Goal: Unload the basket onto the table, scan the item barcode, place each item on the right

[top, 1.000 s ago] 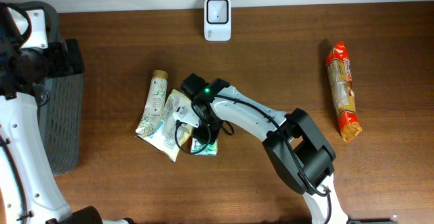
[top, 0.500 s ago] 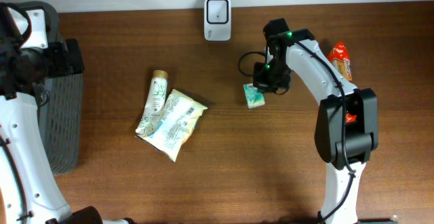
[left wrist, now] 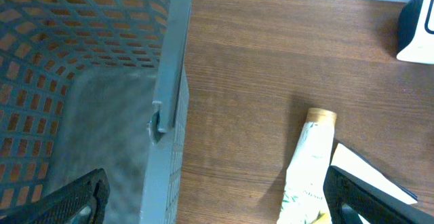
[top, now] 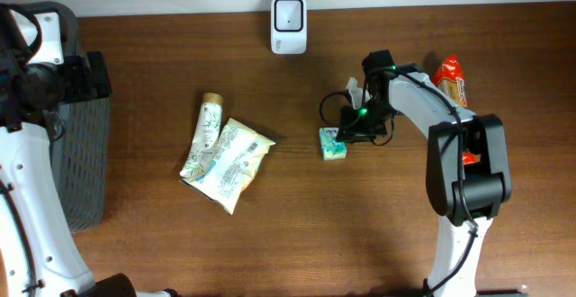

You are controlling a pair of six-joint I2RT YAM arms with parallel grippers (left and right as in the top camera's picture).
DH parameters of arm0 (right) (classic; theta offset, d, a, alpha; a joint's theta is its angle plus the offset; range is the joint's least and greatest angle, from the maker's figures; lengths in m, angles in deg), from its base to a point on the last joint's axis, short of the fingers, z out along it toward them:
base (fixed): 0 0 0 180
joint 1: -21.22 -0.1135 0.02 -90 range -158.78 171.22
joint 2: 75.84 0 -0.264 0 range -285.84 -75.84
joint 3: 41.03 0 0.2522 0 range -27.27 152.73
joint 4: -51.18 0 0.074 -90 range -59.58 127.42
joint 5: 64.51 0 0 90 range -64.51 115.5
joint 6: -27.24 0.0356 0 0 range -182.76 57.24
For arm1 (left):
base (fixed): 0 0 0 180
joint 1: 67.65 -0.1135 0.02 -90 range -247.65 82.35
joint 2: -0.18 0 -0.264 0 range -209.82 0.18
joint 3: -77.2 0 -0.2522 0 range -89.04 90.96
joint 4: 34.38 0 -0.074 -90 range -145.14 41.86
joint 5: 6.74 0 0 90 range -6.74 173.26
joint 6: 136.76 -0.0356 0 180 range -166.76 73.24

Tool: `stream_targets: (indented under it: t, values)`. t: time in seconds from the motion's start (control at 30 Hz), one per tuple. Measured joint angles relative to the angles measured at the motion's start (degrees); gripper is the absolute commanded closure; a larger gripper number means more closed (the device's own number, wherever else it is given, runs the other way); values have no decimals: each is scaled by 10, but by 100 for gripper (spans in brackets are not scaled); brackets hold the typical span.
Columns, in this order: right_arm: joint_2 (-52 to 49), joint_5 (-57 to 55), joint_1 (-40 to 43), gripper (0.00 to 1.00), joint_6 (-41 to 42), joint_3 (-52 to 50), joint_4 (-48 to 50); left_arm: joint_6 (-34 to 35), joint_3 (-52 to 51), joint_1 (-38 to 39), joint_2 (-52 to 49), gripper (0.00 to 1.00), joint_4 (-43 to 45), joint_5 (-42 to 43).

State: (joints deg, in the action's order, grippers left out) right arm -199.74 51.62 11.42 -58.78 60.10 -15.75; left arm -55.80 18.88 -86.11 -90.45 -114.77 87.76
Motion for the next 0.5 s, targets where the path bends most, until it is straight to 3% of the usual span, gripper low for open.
stream_targets:
  t: [0.03, 0.3, 0.5]
  values:
    - [2, 6, 0, 96, -2, -4, 2, 0, 0, 0, 0, 1, 0, 0]
    - [5, 51, 3, 96, 1, 2, -48, 0, 0, 0, 0, 1, 0, 0]
    - [105, 346, 95, 96, -46, 36, -53, 0, 0, 0, 0, 1, 0, 0]
